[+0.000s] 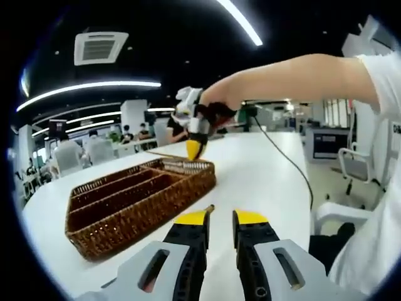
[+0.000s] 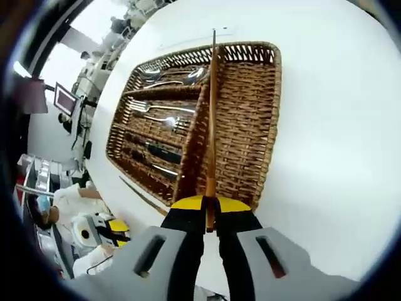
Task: Arrange the knives, forks, and spoons in their matching storage slots by inserting each utensil handle-first until every utensil is classified and aligned in the correct compartment
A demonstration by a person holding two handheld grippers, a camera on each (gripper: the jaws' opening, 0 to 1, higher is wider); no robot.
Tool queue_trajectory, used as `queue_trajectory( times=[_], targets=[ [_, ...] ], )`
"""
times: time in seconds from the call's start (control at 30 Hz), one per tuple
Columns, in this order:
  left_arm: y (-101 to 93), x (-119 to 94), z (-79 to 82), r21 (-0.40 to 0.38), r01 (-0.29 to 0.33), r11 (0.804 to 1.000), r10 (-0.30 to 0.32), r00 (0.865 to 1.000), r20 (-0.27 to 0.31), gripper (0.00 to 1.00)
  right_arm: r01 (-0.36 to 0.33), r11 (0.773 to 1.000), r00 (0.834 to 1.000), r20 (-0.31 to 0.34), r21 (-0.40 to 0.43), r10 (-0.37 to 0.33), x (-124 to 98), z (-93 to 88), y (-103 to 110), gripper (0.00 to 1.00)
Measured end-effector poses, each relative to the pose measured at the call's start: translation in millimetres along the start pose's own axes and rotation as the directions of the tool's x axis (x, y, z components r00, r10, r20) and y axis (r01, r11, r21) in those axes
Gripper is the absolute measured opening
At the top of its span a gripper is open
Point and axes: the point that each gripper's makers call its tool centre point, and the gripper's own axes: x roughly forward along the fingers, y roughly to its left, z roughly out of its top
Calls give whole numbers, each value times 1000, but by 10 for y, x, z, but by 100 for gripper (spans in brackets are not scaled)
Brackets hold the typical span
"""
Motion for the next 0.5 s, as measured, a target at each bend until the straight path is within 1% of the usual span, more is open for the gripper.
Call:
queue_trajectory(
  times=[0.07, 0.13, 0.2, 0.23, 0.27, 0.3, 0.43, 0.5],
  targets=[
    [-6, -5, 2, 0, -1, 1000, 1, 1000, 0, 13, 19, 999, 1000, -6, 26, -19, 23, 0, -20, 5],
    [-14, -6, 2, 0, 0, 1000, 0, 1000, 0, 13, 30, 999, 1000, 0, 31, -30, 38, 15, -30, 5],
    [-18, -2, -1, -1, 0, 1000, 0, 1000, -1, 13, 44, 998, 999, -8, 43, -44, 94, 0, -33, 5],
    [-22, -2, 1, -1, 1, 1000, -1, 1000, -1, 13, 42, 998, 999, 2, 50, -42, 101, 14, -35, 5],
    [-27, -2, 3, -2, 2, 1000, -2, 1000, -1, 13, 51, 996, 999, 4, 71, -52, 127, 14, -46, 5],
    [-32, -4, 3, 0, 2, 1000, -2, 1000, -2, 13, 76, 995, 997, -8, 66, -76, 149, -10, -69, 5],
    [-33, -7, 4, 2, 2, 1000, -2, 1000, -1, 13, 84, 994, 996, -4, 70, -84, 160, -7, -83, 5],
    [-17, -27, -6, -5, -2, 1000, 2, 1000, 0, 13, 89, 991, 996, 5, 98, -90, 191, 13, -106, 5]
  ],
)
